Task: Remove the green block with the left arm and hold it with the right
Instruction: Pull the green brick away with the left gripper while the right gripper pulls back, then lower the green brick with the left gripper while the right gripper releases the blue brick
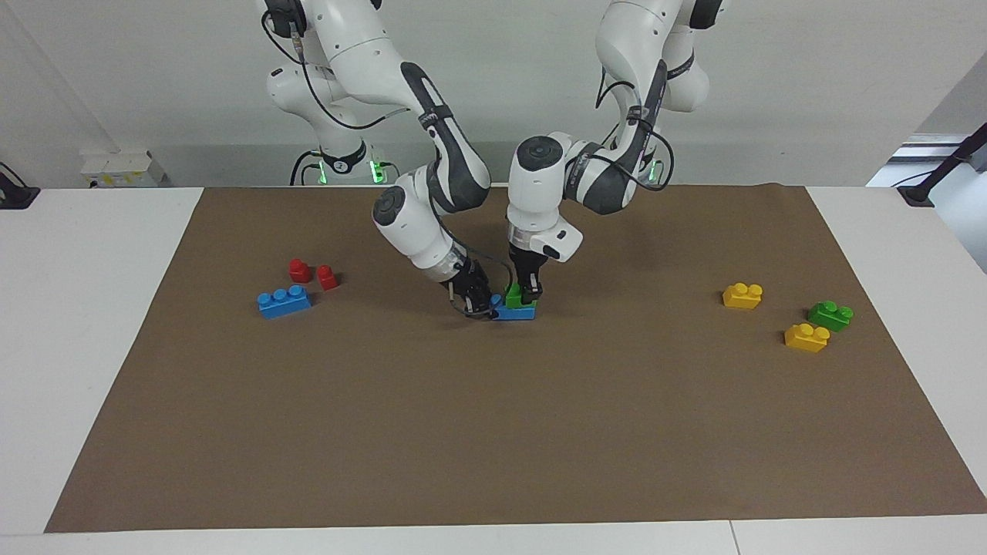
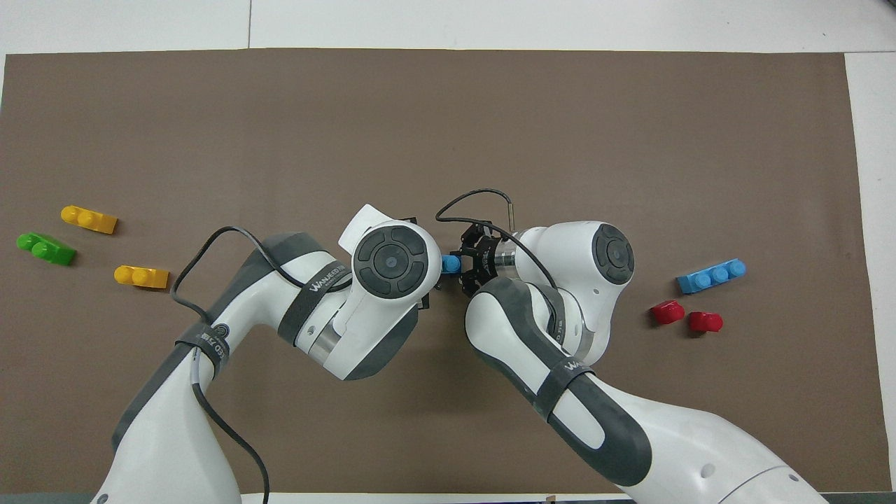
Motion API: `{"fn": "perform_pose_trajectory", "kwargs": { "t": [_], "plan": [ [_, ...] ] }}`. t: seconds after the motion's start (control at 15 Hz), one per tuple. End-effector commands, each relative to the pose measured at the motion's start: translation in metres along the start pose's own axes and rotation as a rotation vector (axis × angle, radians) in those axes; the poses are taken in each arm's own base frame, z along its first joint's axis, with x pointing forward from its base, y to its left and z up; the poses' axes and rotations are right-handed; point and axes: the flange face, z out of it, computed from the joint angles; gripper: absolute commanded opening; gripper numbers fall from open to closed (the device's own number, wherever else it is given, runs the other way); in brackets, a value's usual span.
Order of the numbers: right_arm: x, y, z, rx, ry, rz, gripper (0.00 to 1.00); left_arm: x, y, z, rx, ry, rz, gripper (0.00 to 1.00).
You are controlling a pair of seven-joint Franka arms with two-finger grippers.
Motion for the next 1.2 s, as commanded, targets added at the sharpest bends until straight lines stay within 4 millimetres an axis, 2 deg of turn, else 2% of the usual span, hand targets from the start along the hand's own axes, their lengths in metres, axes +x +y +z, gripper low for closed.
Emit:
{"fn": "perform_pose_trajectory", "kwargs": {
  "t": [0.0, 0.13, 0.27, 0.33, 0.47, 0.6, 0.67, 0.87, 1.07, 1.13],
  "plan": [
    [0.001, 0.002, 0.000, -0.001, -0.015, -0.007, 0.00, 0.021, 0.010, -0.044, -0.030, 0.015, -0.020, 0.00],
    [0.010, -0.007, -0.015, 0.002, -0.026, 0.005, 0.00, 0.032, 0.013, -0.064, -0.036, 0.021, -0.013, 0.00],
    [0.025, -0.023, -0.047, -0.022, -0.056, -0.022, 0.00, 0.057, 0.026, -0.087, -0.048, 0.024, -0.001, 0.00],
    [0.040, -0.031, -0.070, -0.037, -0.070, -0.050, 0.00, 0.069, 0.034, -0.093, -0.052, 0.025, 0.008, 0.00],
    [0.089, -0.050, -0.114, -0.069, -0.058, -0.105, 0.00, 0.097, 0.052, -0.099, -0.057, 0.027, 0.026, 0.00],
    [0.144, -0.062, -0.148, -0.083, -0.042, -0.136, 0.00, 0.123, 0.067, -0.099, -0.054, 0.036, 0.044, 0.00],
    [0.178, -0.066, -0.164, -0.063, -0.040, -0.128, 0.00, 0.140, 0.076, -0.097, -0.049, 0.044, 0.064, 0.00],
    [0.252, -0.062, -0.196, -0.070, -0.007, -0.137, 0.00, 0.207, 0.105, -0.092, -0.024, 0.068, 0.153, 0.00],
    [0.291, -0.058, -0.205, -0.065, -0.006, -0.099, 0.00, 0.281, 0.128, -0.088, -0.007, 0.038, 0.254, 0.00],
    [0.298, -0.057, -0.204, -0.065, -0.005, -0.093, 0.00, 0.303, 0.132, -0.087, -0.003, 0.032, 0.294, 0.00]
  ]
}}
